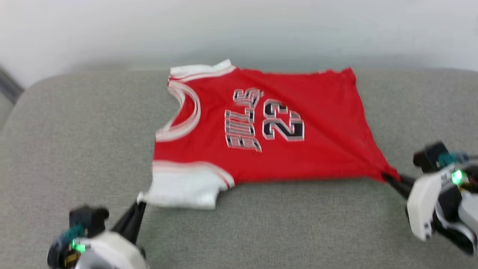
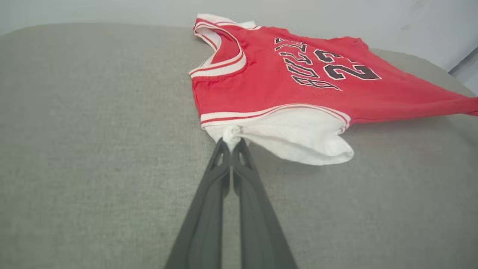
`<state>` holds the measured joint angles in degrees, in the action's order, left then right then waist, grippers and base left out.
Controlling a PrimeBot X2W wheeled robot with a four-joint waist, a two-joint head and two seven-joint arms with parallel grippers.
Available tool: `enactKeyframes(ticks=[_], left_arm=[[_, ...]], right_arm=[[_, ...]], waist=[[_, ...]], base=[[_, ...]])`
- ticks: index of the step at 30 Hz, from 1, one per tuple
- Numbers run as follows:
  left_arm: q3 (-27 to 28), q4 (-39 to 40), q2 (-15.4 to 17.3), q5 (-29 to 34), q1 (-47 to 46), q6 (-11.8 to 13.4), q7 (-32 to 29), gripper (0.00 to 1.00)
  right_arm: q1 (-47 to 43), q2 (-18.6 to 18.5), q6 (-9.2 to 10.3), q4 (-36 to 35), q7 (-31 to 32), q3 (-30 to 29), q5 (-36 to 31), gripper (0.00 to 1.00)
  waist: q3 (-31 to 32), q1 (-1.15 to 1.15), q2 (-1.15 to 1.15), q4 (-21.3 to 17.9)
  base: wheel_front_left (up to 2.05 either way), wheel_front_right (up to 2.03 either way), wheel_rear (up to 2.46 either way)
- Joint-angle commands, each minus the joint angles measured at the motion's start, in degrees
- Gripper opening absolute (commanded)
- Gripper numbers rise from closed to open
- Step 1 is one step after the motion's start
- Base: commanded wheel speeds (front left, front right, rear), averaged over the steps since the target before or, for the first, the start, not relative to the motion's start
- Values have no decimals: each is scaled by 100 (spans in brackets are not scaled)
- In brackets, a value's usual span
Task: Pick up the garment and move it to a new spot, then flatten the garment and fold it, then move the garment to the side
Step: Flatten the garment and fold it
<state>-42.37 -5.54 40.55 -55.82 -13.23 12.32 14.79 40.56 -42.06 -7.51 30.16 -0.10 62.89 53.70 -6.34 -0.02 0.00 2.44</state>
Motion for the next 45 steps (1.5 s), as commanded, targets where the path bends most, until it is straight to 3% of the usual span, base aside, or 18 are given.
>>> enactKeyframes(ticks=[1, 14, 22, 36, 45], left_arm=[[-30, 162, 67, -55, 262, 103, 17, 0], [-168, 1323, 523, -660, 2108, 750, -78, 0], [-100, 1658, 710, -638, 2213, 882, -98, 0], [-64, 1046, 625, 353, 32, 268, -549, 0], [24, 317, 308, 589, -1229, -118, -714, 0]], right_arm=[[-296, -91, 4, -51, -73, -21, 46, 0], [-2264, -703, 4, -815, -217, -552, 135, 0], [-2871, -794, 4, -1376, 144, -1298, -123, 0], [-2588, -515, 4, -2155, 902, -2910, -819, 0], [-2316, -246, 4, -2381, 1327, -3511, -1062, 0]], waist=[[218, 2, 0, 55], [680, 2, 0, 130], [519, 2, 0, 115], [-306, 2, 0, 22], [-934, 2, 0, -143]], base=[[0, 0, 0], [0, 0, 0], [0, 0, 0], [0, 0, 0], [0, 0, 0]])
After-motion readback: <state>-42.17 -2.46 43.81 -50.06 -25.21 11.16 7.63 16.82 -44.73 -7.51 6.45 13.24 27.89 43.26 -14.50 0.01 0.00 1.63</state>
